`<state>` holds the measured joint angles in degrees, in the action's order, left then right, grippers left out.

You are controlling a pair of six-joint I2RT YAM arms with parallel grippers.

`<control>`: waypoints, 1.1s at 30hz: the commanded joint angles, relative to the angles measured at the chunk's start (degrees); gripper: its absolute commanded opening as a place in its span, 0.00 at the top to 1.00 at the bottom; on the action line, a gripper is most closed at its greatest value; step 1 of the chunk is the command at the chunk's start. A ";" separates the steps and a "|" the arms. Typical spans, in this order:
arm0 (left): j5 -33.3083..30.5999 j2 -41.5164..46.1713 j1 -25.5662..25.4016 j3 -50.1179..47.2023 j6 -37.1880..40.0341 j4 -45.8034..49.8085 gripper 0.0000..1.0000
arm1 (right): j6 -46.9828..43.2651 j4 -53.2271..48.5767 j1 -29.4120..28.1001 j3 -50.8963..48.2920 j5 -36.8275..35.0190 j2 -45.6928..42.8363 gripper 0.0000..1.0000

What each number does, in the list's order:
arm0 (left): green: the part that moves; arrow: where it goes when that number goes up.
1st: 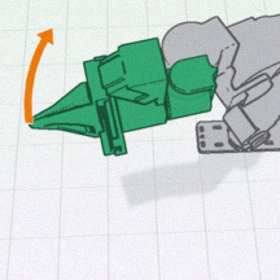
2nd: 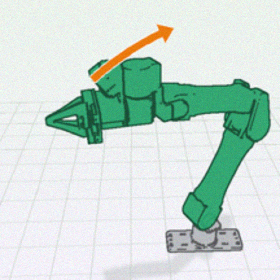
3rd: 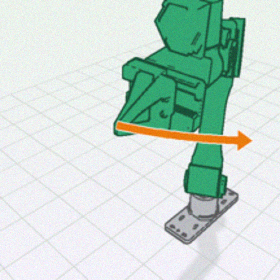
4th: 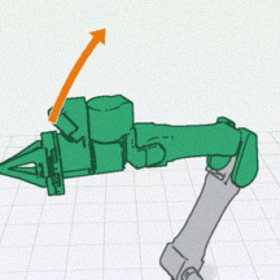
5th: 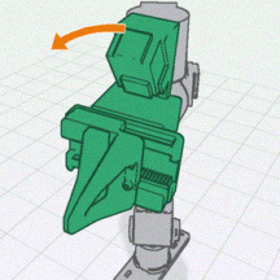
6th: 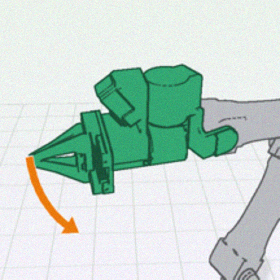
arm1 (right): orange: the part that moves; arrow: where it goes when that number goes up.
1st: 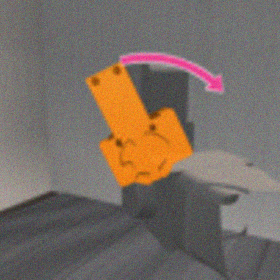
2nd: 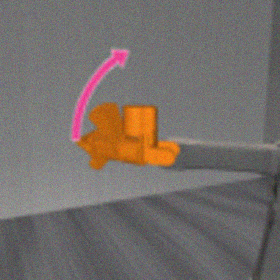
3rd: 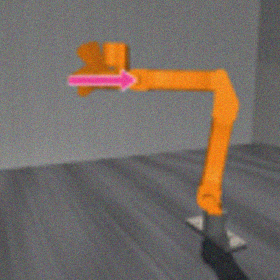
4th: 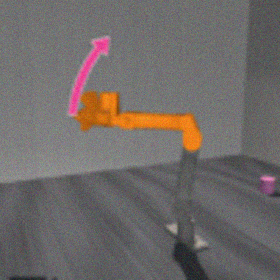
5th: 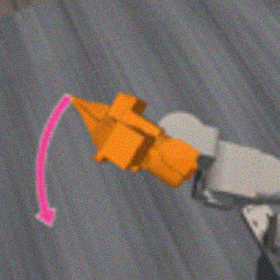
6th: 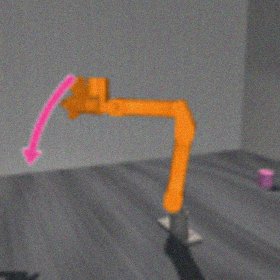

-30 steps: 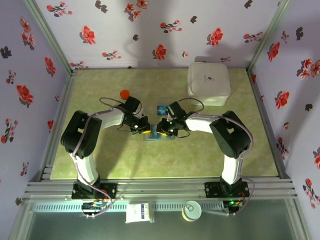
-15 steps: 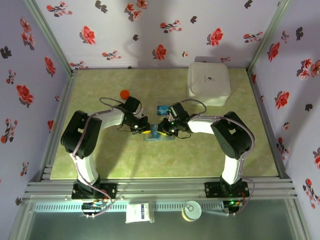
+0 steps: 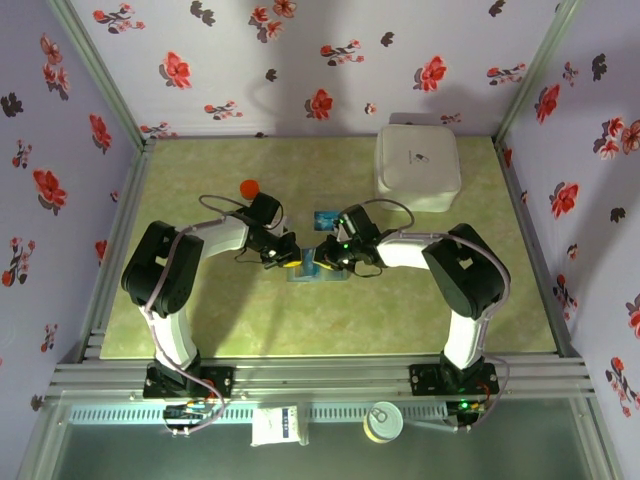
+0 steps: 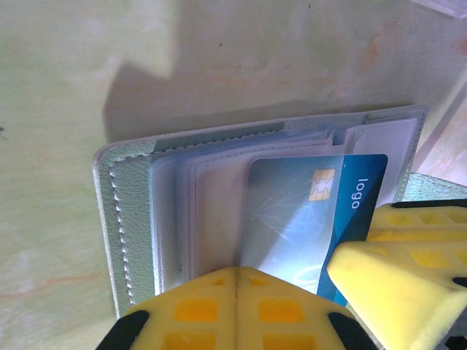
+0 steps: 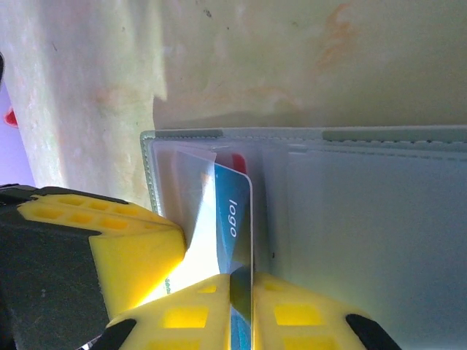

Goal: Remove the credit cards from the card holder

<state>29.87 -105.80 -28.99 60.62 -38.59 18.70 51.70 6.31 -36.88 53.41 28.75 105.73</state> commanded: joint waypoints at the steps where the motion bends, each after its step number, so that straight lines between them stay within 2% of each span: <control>1: -0.82 -1.27 -0.29 0.02 0.29 1.86 1.00 | 0.69 1.19 0.67 -1.40 0.10 -0.75 0.88; 11: -0.86 -1.08 -0.27 0.20 0.31 1.86 1.00 | -2.49 -3.48 2.86 -3.40 -1.55 -5.36 0.90; 20: -0.67 0.15 -0.28 0.81 -0.03 1.57 1.00 | -8.09 -10.70 3.40 -0.61 -2.29 -8.22 0.95; 27: 0.27 0.77 -0.30 1.53 -0.27 0.69 1.00 | -16.24 -19.37 3.40 3.72 -4.26 -9.28 0.96; 33: 0.48 1.49 -0.27 1.36 -0.58 -0.10 1.00 | -28.17 -27.08 3.40 8.05 -5.32 -9.21 0.98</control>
<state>30.02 -105.80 -28.99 61.01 -38.61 18.63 32.29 -14.50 -33.82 58.74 25.17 97.97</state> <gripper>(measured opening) 0.038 0.050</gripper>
